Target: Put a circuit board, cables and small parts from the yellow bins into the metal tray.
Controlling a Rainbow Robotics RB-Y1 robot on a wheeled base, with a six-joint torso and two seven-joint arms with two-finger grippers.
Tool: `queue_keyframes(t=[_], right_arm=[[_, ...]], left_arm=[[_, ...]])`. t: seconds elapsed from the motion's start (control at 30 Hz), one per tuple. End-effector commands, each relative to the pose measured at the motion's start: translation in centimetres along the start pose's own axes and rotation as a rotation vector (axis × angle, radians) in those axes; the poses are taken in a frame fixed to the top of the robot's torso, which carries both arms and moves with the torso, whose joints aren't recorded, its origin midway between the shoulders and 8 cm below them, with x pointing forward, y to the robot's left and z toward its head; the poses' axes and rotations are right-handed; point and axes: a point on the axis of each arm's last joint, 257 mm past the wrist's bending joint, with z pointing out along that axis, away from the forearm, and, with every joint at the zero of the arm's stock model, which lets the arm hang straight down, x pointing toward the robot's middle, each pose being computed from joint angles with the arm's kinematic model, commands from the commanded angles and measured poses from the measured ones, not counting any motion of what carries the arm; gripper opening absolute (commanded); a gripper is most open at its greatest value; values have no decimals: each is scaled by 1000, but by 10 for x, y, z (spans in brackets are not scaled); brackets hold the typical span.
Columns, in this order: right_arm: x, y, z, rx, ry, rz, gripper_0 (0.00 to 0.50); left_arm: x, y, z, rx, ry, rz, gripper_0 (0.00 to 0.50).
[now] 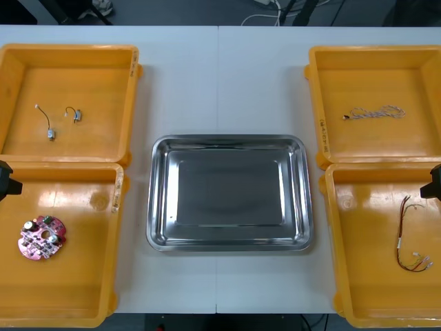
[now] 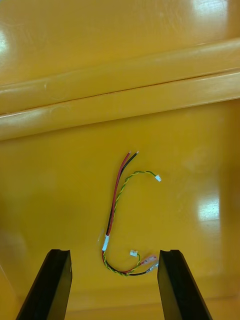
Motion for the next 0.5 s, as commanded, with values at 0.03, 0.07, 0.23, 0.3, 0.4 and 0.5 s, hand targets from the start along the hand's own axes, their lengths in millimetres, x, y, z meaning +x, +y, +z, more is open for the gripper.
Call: queue_keyframes(t=[0.03, 0.07, 0.23, 0.3, 0.4, 0.5], right_arm=[[-3, 1, -8, -7, -20, -55, 500], [-3, 1, -8, -7, -20, -55, 500], [-3, 1, -8, -7, -20, -55, 500], [-3, 1, -8, -7, -20, -55, 500], [-3, 1, -8, -7, -20, -55, 500], [-3, 1, -8, -7, -20, -55, 500]], left_arm=[[0, 7, -10, -22, -17, 79, 500], [0, 7, -10, -22, -17, 79, 500], [0, 7, -10, -22, -17, 79, 500], [0, 7, -10, -22, -17, 79, 500], [0, 7, -10, -22, -17, 79, 500], [0, 7, -10, -22, -17, 79, 500]])
